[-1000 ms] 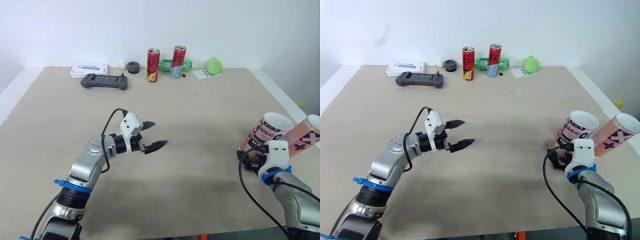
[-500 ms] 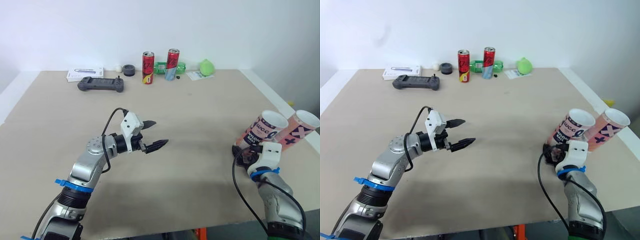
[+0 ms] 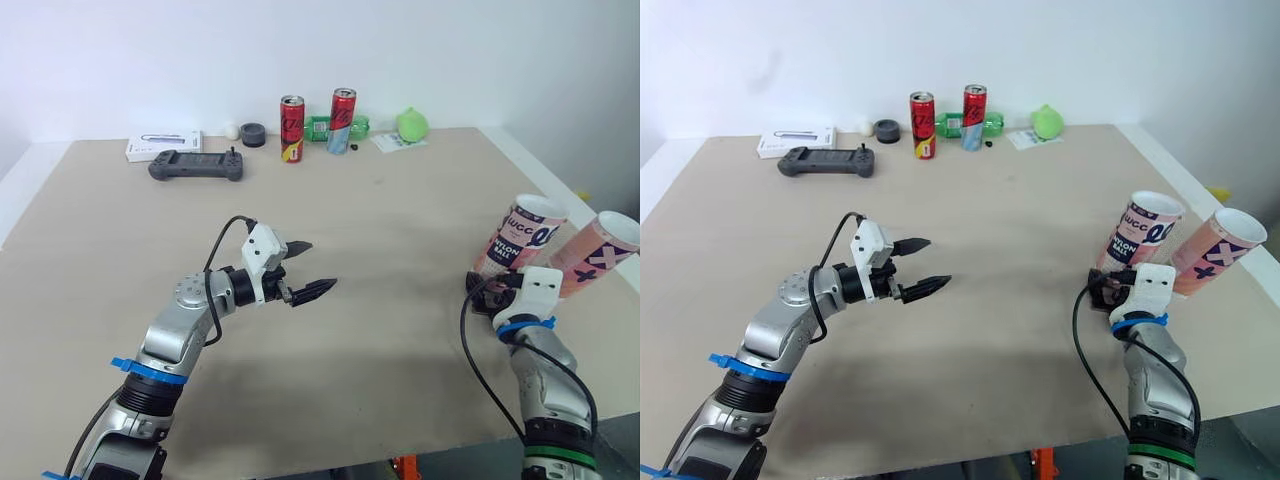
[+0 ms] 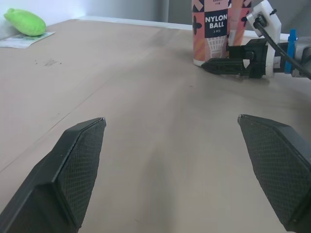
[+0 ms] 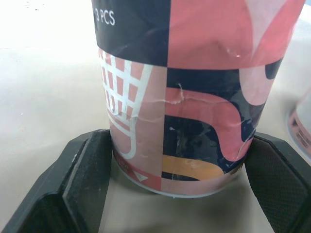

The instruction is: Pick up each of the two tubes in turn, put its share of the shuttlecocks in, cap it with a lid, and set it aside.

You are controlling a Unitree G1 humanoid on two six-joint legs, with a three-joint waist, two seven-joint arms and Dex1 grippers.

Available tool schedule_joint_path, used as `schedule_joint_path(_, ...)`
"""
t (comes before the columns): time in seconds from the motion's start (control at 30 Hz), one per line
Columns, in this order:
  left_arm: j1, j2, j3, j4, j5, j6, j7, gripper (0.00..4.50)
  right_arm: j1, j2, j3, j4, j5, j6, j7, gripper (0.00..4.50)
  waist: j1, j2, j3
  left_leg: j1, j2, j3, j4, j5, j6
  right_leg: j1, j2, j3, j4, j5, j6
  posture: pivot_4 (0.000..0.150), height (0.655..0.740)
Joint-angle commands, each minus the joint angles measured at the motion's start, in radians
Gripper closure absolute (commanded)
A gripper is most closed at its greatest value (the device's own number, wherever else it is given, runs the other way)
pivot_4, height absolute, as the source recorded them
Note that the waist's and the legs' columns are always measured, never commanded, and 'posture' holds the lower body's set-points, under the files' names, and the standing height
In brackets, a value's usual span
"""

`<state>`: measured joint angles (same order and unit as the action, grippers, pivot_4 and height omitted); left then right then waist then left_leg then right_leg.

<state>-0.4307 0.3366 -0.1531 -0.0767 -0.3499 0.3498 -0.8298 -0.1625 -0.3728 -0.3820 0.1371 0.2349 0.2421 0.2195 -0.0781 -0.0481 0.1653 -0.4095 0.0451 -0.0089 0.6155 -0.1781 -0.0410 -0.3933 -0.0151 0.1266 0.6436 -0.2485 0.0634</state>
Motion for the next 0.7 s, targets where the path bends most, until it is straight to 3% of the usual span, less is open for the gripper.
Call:
schedule_joint_path(0.03, -0.007, 0.001, 0.008, -0.031, 0.002, -0.013, 0.006, 0.00, 0.037, 0.000, 0.008, -0.011, 0.002, 0.032, 0.003, 0.15, 0.000, 0.000, 0.000, 0.000, 0.001, 0.000, 0.000, -0.001, 0.000, 0.000, 0.001, 0.000, 0.000, -0.001, -0.001, 0.150, 0.7400)
schedule_joint_path(0.33, -0.007, 0.003, 0.005, -0.027, 0.002, -0.013, -0.001, 0.00, 0.110, -0.005, 0.004, -0.098, 0.039, 0.155, 0.013, 0.15, 0.005, 0.000, 0.000, -0.004, 0.002, -0.005, 0.000, -0.011, 0.000, 0.000, 0.004, -0.002, 0.001, -0.009, 0.003, 0.150, 0.7400)
schedule_joint_path(0.7, -0.009, 0.007, 0.001, -0.024, 0.004, -0.011, -0.009, 0.00, 0.162, -0.027, 0.009, -0.179, 0.074, 0.289, 0.023, 0.15, 0.009, 0.001, -0.001, -0.004, 0.002, -0.013, 0.000, -0.015, 0.004, 0.002, 0.006, -0.011, 0.003, -0.016, -0.004, 0.150, 0.7400)
